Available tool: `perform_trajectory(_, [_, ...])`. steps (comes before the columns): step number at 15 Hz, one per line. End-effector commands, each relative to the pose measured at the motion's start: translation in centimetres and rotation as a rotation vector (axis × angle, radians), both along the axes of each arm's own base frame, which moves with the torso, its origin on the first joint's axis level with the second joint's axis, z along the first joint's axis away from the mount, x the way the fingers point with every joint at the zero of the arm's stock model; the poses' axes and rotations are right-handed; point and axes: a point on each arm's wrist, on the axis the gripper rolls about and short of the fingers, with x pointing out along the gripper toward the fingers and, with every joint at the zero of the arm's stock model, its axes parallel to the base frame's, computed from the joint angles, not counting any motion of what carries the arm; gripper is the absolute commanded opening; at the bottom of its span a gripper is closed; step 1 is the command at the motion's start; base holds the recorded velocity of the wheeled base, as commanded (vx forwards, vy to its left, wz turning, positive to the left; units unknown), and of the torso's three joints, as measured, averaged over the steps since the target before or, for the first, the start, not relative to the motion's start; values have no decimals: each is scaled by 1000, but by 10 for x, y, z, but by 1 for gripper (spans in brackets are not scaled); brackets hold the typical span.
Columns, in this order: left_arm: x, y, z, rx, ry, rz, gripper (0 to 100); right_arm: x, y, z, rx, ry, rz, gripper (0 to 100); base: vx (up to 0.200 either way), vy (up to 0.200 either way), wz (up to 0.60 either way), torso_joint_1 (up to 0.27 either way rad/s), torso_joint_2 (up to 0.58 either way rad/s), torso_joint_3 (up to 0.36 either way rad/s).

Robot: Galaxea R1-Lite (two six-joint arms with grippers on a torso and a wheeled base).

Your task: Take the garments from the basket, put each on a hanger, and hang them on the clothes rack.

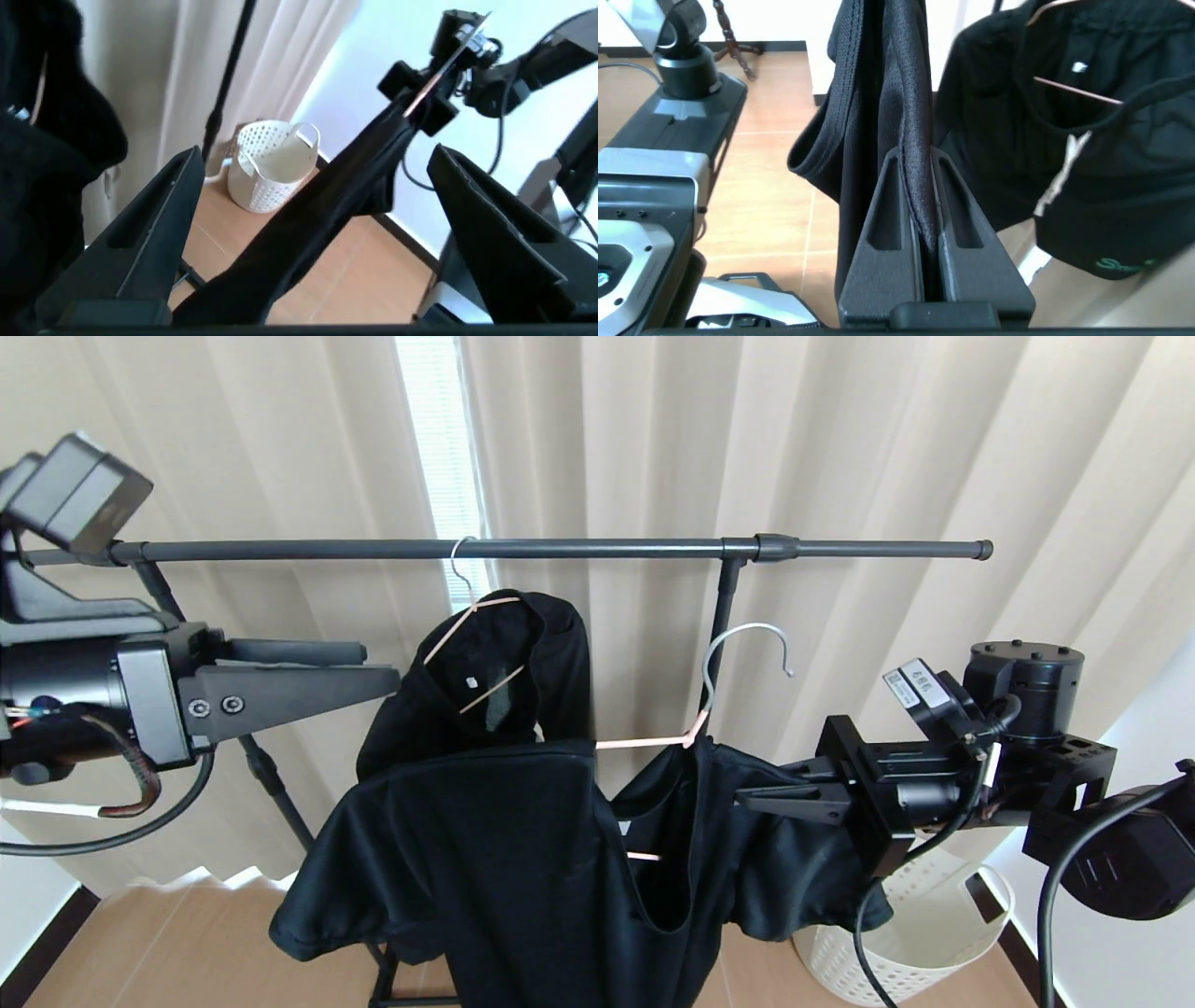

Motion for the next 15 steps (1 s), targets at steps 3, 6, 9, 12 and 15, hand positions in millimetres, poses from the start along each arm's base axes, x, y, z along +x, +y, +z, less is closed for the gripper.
perform_trajectory(3, [14,-46,12,168,-80,-29,100,-2,4,1,1,-2,15,0,0,0,0,0,0,0])
perform_trajectory(6, [25,-52,-4,289,-129,-86,100,-2,5,0,-1,-1,15,0,0,0,0,0,0,0])
perform_trajectory(9, [28,-54,-9,352,-172,-122,100,-1,5,-1,-2,2,12,0,0,0,0,0,0,0])
perform_trajectory(12, [27,-61,-12,354,-171,-156,100,0,5,-1,-2,2,12,0,0,0,0,0,0,0])
perform_trajectory(15, [32,-65,-19,361,-196,-232,100,0,6,-2,-4,5,12,0,0,0,0,0,0,0])
